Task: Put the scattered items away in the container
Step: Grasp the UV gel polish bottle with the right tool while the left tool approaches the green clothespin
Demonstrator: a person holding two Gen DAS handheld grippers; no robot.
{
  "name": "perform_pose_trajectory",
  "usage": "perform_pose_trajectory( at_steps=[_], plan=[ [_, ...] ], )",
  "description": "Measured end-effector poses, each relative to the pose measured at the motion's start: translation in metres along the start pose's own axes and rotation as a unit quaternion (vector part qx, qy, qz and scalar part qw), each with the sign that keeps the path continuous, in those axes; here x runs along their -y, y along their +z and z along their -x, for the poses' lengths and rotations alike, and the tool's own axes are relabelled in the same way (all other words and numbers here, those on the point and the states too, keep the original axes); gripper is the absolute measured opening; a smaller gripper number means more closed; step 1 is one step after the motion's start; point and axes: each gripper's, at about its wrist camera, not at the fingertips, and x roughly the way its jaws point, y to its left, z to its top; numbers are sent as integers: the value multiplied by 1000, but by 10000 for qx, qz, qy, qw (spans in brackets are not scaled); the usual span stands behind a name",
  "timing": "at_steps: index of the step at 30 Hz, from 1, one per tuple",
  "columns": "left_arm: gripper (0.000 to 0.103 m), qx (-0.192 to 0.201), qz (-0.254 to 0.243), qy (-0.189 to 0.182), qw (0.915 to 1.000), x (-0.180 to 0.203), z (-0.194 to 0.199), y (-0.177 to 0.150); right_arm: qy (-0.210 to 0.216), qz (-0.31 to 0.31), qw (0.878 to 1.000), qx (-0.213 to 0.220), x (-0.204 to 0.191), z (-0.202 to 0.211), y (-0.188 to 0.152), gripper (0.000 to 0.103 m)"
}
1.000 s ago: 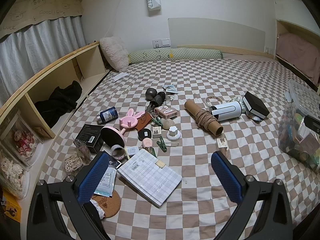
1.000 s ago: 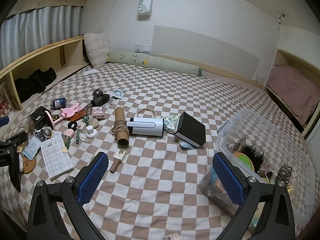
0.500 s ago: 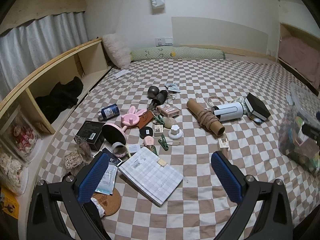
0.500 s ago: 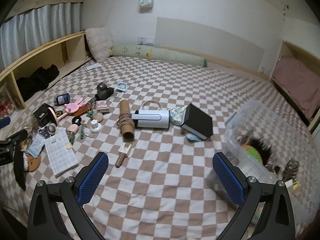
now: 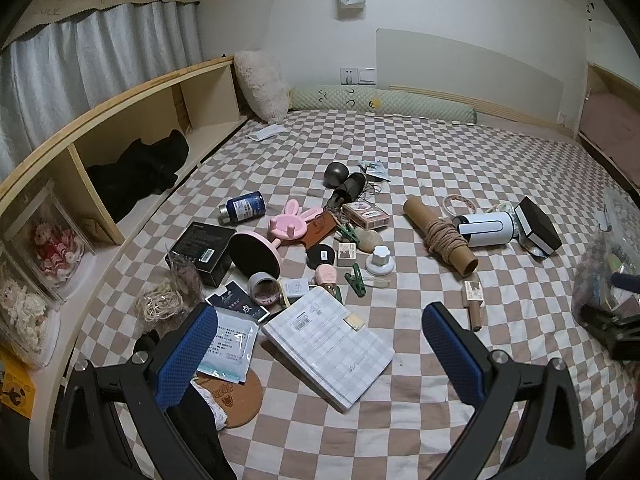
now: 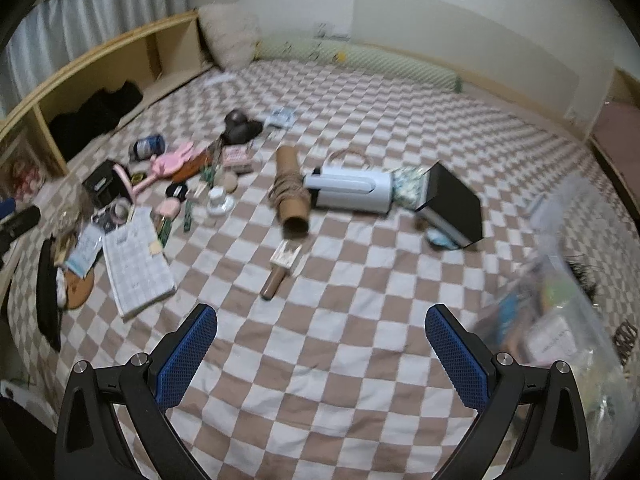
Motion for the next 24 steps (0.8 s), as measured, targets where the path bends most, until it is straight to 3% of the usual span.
perform_pose_trajectory(
  at_steps=[6,21,24],
  plan=[
    [103,-94,65,-12,9999,-9,-5,-1,451,-144,9977,-475,-12,-36,1,103],
    [103,-560,-419,-150,9974,14,-43,-3,62,152,9984,-539,-23,-114,15,103],
    [103,-631,-546,-142,9964,20,-49,-5,87,146,9980,-613,-24,-133,21,97]
  ],
)
